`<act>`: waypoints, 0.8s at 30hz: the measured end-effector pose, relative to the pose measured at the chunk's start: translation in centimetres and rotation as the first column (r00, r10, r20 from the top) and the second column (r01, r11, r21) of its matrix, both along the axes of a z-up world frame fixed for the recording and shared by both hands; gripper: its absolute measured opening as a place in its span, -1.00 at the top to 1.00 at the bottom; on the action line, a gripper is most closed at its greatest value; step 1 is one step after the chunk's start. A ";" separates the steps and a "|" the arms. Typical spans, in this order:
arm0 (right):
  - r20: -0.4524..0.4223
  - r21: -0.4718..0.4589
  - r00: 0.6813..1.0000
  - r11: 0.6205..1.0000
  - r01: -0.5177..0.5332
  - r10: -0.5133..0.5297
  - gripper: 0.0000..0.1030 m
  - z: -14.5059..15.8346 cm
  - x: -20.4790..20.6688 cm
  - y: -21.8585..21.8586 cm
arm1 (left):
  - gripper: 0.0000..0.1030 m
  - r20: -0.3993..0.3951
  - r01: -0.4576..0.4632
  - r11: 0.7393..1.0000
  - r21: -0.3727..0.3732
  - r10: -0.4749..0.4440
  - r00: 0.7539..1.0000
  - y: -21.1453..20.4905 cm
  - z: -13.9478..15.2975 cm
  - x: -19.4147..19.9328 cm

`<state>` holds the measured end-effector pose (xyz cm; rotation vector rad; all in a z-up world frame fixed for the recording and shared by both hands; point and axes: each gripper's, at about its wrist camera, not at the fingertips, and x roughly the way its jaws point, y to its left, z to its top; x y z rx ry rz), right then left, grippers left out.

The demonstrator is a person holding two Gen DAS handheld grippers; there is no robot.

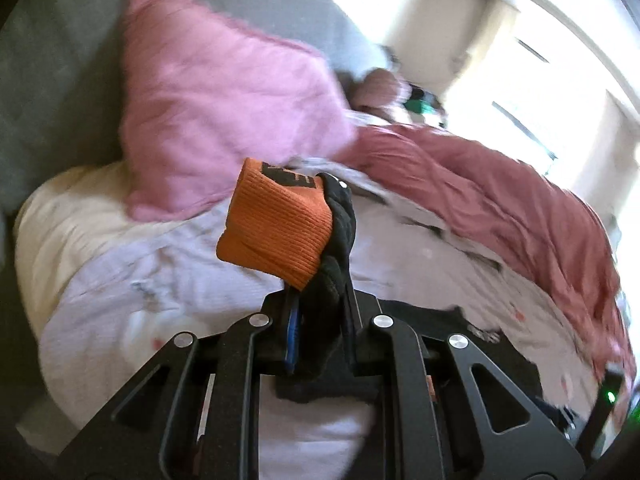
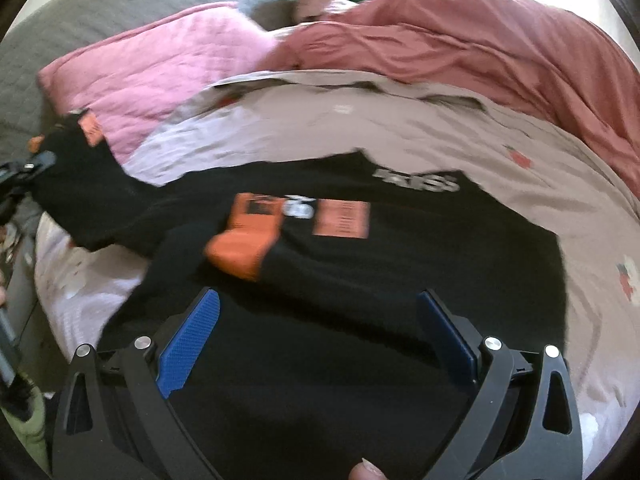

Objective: Fold small clothes
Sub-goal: 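Grasp the side with the folded sleeve using the left tool and fold it inward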

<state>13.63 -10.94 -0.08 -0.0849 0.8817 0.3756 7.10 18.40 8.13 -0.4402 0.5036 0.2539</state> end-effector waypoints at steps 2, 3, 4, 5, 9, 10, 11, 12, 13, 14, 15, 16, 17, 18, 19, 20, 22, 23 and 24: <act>-0.003 0.000 0.999 0.999 0.045 -0.045 -0.91 -0.1 0.4 -2.0 | 0.81 -0.002 0.061 0.998 0.015 -0.061 0.998 -2.2 0.4 1.0; -0.004 0.001 0.998 0.998 0.063 -0.063 -0.91 -0.2 0.6 -2.8 | 0.81 -0.009 0.100 0.995 0.024 -0.099 0.995 -3.6 0.4 1.6; -0.007 0.006 0.997 0.997 0.077 -0.077 -0.91 -0.3 0.8 -3.5 | 0.81 -0.016 0.129 0.991 0.031 -0.128 0.992 -4.8 0.3 2.1; -0.017 0.021 0.995 0.995 0.097 -0.097 -0.91 -0.3 1.1 -4.6 | 0.81 -0.024 0.160 0.986 0.041 -0.159 0.987 -5.9 0.1 2.6; -0.027 0.056 0.978 0.976 0.209 -0.207 -0.91 0.0 2.1 -8.8 | 0.81 -0.081 0.298 0.948 0.114 -0.291 0.953 -11.4 -1.4 4.6; -0.022 0.057 0.974 0.973 0.226 -0.225 -0.91 0.2 2.3 -9.5 | 0.81 -0.103 0.335 0.933 0.132 -0.324 0.941 -12.8 -2.1 5.1; -0.017 0.061 0.969 0.967 0.247 -0.246 -0.91 0.4 2.4 -10.4 | 0.81 -0.132 0.367 0.918 0.149 -0.349 0.928 -14.1 -3.0 5.6; -0.013 0.066 0.965 0.963 0.263 -0.262 -0.91 0.6 2.5 -11.1 | 0.81 -0.155 0.391 0.907 0.155 -0.368 0.917 -15.0 -3.8 5.9; -0.009 0.069 0.962 0.960 0.272 -0.272 -0.91 0.8 2.5 -11.5 | 0.81 -0.180 0.420 0.894 0.158 -0.392 0.902 -16.1 -4.8 6.3; -0.003 0.074 0.959 0.956 0.283 -0.284 -0.91 1.0 2.5 -12.1 | 0.81 -0.195 0.437 0.885 0.158 -0.406 0.893 -16.8 -5.5 6.2; 0.000 0.076 0.956 0.953 0.294 -0.294 -0.91 1.0 2.5 -12.6 | 0.81 -0.222 0.467 0.872 0.149 -0.430 0.875 -18.0 -6.6 6.6; 0.000 0.078 0.954 0.951 0.300 -0.301 -0.91 1.1 2.4 -12.9 | 0.80 -0.232 0.480 0.865 0.145 -0.442 0.867 -18.7 -7.1 6.7; -0.002 0.080 0.953 0.950 0.303 -0.303 -0.91 1.1 2.5 -13.1 | 0.76 -0.242 0.497 0.857 0.138 -0.457 0.856 -19.3 -7.7 6.8; -0.005 0.082 0.951 0.948 0.308 -0.308 -0.91 1.0 2.5 -13.3 | 0.71 -0.266 0.529 0.838 0.133 -0.484 0.834 -20.4 -8.7 6.9; -0.007 0.084 0.951 0.947 0.309 -0.310 -0.91 1.1 2.5 -13.4 | 0.66 -0.280 0.547 0.826 0.136 -0.498 0.821 -21.1 -9.0 6.7; -0.012 0.091 0.950 0.946 0.310 -0.311 -0.91 1.1 2.5 -13.5 | 0.51 -0.296 0.575 0.807 0.133 -0.522 0.800 -21.7 -9.6 6.4; -0.018 0.103 0.949 0.944 0.315 -0.314 -0.91 1.0 2.5 -13.6 | 0.36 -0.301 0.644 0.755 0.123 -0.589 0.750 -23.1 -10.4 5.3; -0.024 0.112 0.949 0.942 0.315 -0.314 -0.91 1.0 2.5 -13.5 | 0.30 -0.303 0.668 0.735 0.120 -0.613 0.729 -23.4 -10.6 4.7; -0.028 0.117 0.949 0.942 0.315 -0.314 -0.91 1.0 2.5 -13.4 | 0.22 -0.299 0.680 0.723 0.120 -0.627 0.719 -23.6 -10.7 4.1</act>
